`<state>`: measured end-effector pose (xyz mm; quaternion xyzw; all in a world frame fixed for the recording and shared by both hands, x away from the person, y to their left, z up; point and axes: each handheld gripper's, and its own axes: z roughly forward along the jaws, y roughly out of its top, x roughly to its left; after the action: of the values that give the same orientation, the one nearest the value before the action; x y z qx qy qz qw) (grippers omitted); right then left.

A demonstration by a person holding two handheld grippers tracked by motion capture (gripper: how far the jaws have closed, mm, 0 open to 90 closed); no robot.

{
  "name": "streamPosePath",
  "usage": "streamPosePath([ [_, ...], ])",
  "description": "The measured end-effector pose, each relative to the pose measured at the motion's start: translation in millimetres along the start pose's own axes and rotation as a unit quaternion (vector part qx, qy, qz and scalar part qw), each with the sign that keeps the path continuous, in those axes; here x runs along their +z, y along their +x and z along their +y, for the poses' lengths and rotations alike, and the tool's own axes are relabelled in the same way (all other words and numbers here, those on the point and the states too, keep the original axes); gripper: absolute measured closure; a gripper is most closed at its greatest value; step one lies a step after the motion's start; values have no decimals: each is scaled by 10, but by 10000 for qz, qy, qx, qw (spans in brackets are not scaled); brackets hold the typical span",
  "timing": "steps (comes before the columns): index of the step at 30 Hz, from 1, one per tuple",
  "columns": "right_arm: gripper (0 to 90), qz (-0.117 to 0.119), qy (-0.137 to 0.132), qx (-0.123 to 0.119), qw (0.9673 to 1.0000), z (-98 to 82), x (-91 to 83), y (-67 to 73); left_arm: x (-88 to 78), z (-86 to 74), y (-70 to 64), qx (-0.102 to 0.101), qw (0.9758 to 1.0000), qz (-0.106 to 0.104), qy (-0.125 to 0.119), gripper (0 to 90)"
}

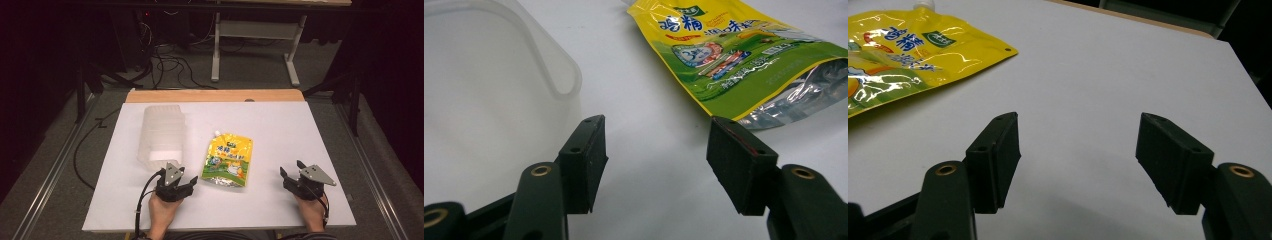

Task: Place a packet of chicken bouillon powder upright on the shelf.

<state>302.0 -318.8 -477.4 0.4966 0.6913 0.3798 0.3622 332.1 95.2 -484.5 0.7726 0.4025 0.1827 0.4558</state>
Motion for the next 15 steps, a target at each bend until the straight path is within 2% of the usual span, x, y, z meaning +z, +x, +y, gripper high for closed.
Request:
streamPosePath([
  [11,345,7,-10,-4,10000,-1,0,1,3,0,-3,-5,10000,-12,0,401],
  [12,346,5,-15,-2,10000,-2,-1,4,-16,5,29,223,9997,15,126,401],
  [15,345,-2,-6,-2,10000,-1,-2,6,-20,6,30,228,9997,-5,119,396],
])
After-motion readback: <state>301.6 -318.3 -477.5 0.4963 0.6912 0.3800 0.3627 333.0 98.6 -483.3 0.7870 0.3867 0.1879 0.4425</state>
